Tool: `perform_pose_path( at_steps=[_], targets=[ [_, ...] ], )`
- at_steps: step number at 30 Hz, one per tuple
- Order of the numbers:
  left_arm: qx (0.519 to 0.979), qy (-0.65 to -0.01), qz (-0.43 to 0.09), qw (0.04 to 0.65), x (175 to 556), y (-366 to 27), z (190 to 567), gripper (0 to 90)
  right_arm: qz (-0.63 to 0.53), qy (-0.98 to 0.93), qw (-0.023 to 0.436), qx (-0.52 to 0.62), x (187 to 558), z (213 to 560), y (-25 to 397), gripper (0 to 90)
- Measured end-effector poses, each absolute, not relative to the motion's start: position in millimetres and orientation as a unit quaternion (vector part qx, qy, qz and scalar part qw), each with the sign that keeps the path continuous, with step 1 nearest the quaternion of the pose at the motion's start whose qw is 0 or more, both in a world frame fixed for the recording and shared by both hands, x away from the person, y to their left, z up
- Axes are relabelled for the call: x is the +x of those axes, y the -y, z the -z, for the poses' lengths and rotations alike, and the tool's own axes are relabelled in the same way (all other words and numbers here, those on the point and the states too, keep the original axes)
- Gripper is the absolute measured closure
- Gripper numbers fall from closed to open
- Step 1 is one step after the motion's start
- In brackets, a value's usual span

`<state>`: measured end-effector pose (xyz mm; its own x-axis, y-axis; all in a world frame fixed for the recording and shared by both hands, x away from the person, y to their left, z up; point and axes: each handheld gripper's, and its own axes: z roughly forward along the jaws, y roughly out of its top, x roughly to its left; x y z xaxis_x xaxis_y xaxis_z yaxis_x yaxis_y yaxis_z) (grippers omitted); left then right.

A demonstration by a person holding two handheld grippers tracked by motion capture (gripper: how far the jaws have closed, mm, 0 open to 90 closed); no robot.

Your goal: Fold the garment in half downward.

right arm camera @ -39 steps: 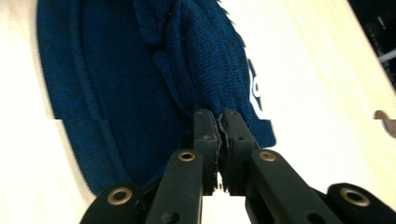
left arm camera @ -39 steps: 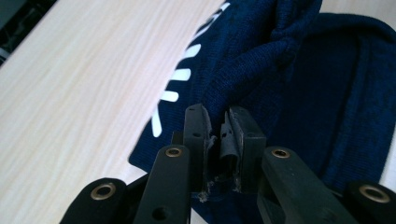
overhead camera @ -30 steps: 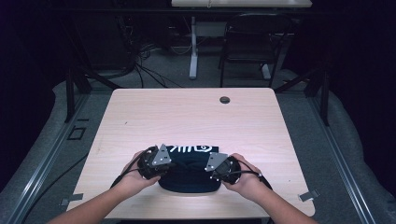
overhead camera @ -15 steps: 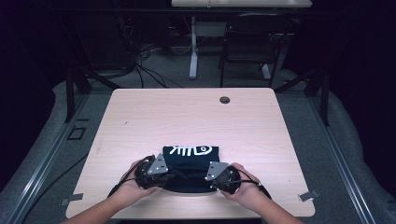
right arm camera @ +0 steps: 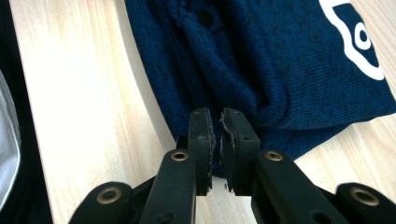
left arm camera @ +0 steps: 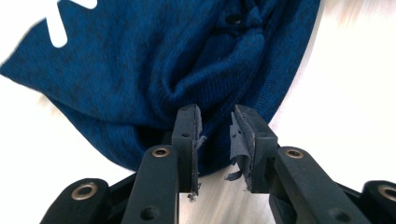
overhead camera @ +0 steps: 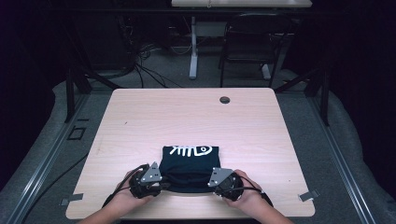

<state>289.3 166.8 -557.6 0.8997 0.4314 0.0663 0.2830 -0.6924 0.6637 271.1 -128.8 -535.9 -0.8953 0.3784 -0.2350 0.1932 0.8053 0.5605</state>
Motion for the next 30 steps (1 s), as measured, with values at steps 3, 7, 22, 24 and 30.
perform_pose_path(
  at_steps=[3,7,22,24,30],
  targets=[
    [0.911,-0.200,-0.105,0.344,288,-168,560,72.2,-0.272,-0.935,0.172,0.152,269,536,129,81.8],
    [0.910,-0.207,-0.101,0.346,288,-168,563,72.4,-0.275,-0.934,0.166,0.156,268,540,128,81.0],
    [0.899,-0.245,-0.111,0.346,315,-161,568,72.4,-0.264,-0.931,0.178,0.178,293,554,128,81.3],
    [0.896,-0.253,-0.110,0.348,320,-161,568,72.4,-0.270,-0.928,0.178,0.187,300,556,128,81.3],
    [0.888,-0.270,-0.113,0.355,328,-159,570,72.4,-0.276,-0.920,0.184,0.207,314,558,131,80.5]
  ],
)
